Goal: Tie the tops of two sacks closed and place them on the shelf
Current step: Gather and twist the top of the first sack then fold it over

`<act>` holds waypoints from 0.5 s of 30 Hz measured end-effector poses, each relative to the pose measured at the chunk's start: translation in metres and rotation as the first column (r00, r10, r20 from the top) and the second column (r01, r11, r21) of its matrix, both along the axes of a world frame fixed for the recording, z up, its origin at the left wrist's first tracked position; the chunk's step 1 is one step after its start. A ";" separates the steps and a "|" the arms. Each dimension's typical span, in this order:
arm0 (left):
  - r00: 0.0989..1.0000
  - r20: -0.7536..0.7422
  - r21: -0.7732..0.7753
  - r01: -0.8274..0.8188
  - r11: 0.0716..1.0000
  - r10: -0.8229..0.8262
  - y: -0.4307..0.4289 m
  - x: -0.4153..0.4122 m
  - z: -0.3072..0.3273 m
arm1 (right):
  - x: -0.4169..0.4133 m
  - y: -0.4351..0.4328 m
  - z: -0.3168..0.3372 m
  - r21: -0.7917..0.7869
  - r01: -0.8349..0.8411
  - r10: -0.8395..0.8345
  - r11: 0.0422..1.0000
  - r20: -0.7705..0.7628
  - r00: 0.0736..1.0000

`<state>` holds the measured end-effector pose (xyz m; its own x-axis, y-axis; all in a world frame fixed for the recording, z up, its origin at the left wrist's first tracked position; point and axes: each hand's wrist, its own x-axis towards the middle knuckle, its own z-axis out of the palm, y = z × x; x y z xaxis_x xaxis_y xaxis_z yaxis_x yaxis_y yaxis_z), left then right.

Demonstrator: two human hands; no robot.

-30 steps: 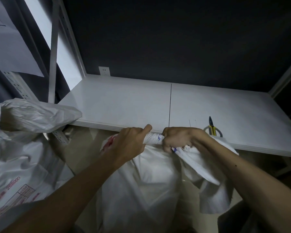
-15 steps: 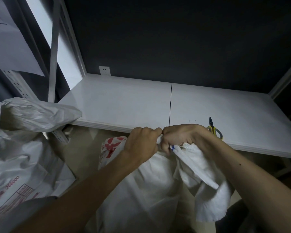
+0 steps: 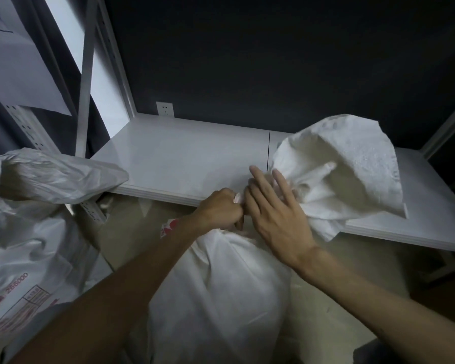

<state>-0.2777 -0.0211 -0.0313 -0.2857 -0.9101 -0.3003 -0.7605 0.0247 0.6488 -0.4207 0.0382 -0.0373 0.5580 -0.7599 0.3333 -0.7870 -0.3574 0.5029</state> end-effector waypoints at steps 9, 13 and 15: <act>0.991 0.043 -0.059 0.127 0.990 -0.124 0.017 -0.012 0.004 | -0.027 -0.039 -0.033 -0.304 -0.194 0.268 0.933 0.223 0.937; 0.978 0.192 -0.245 0.127 0.961 -0.080 0.028 -0.013 0.003 | -0.022 -0.047 -0.026 -0.292 -0.242 0.337 0.925 0.341 0.878; 0.974 0.225 -0.351 0.106 0.930 -0.026 0.032 -0.011 0.001 | -0.019 -0.049 -0.020 -0.076 -0.277 0.285 0.958 0.379 0.880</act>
<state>-0.2891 0.0111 -0.0302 -0.3148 -0.9490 -0.0180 -0.8678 0.2801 0.4105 -0.4401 -0.0105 -0.0574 0.5739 -0.5816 0.5765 -0.7872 -0.5859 0.1925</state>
